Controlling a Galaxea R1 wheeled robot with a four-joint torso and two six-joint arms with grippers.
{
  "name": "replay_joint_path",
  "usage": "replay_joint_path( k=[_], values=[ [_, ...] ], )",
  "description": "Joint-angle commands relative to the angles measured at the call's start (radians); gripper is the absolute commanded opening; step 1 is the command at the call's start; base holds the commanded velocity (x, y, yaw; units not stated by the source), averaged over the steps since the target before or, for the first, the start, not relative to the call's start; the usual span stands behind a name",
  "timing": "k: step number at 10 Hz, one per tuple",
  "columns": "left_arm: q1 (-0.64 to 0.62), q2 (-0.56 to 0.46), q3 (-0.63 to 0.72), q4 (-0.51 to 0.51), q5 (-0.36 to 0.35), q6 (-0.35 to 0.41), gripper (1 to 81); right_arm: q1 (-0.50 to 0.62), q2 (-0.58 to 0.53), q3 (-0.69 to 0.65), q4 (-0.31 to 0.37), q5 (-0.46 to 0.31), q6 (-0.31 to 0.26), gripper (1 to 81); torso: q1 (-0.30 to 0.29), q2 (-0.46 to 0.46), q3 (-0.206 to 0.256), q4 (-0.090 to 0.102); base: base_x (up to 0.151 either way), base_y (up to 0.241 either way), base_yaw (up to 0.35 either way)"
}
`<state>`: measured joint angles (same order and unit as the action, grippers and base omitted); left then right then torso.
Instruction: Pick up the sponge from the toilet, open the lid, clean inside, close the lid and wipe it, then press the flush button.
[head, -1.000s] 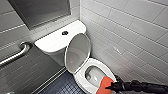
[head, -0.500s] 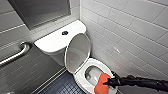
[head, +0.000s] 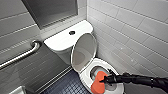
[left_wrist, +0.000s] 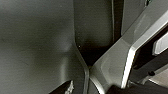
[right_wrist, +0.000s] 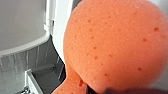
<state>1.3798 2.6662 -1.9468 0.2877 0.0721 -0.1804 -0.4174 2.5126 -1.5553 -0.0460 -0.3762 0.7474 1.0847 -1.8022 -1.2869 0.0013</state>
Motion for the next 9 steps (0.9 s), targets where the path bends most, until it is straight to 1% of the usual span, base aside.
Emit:
replay_joint_path(
  k=[1,2,3,4,5,6,8,9],
  values=[
    [0.017,-0.008,0.023,-0.001,0.072,0.004,81.1,0.193,0.01,0.015,0.021,-0.029,0.01,1.0,0.0,0.0,0.0,-0.003,0.0,0.0,0.0],
    [0.017,-0.006,0.023,0.001,0.072,0.004,81.1,0.199,0.028,0.005,0.021,-0.029,0.01,1.0,0.0,0.0,0.0,0.022,0.0,0.0,0.0],
    [0.017,-0.006,0.023,-0.001,0.072,0.004,81.1,0.208,0.059,-0.024,0.02,-0.024,0.013,1.0,0.0,0.0,0.0,0.035,0.0,0.0,0.0],
    [0.017,-0.006,0.023,0.001,0.072,0.004,81.1,0.203,0.08,-0.051,0.018,-0.001,0.036,1.0,0.0,0.0,0.0,0.037,0.0,0.0,0.0],
    [0.017,-0.006,0.023,0.002,0.074,0.004,81.1,0.193,0.109,-0.096,0.014,0.096,0.067,1.0,0.0,0.0,0.0,0.037,0.0,0.0,0.0],
    [0.017,-0.006,0.023,-0.004,0.077,0.004,81.1,0.199,0.158,-0.165,0.018,0.164,0.076,1.0,0.0,0.0,0.0,0.037,0.0,0.0,0.0],
    [0.019,-0.009,0.019,-0.007,0.08,0.002,81.1,0.2,0.267,-0.268,0.018,0.167,0.078,1.0,0.0,0.0,0.0,0.037,0.0,0.0,0.0],
    [0.019,-0.009,0.017,-0.007,0.081,0.001,81.1,0.188,0.298,-0.281,0.018,0.183,0.092,1.0,0.0,0.0,0.0,0.037,0.0,0.0,0.0]
  ],
)
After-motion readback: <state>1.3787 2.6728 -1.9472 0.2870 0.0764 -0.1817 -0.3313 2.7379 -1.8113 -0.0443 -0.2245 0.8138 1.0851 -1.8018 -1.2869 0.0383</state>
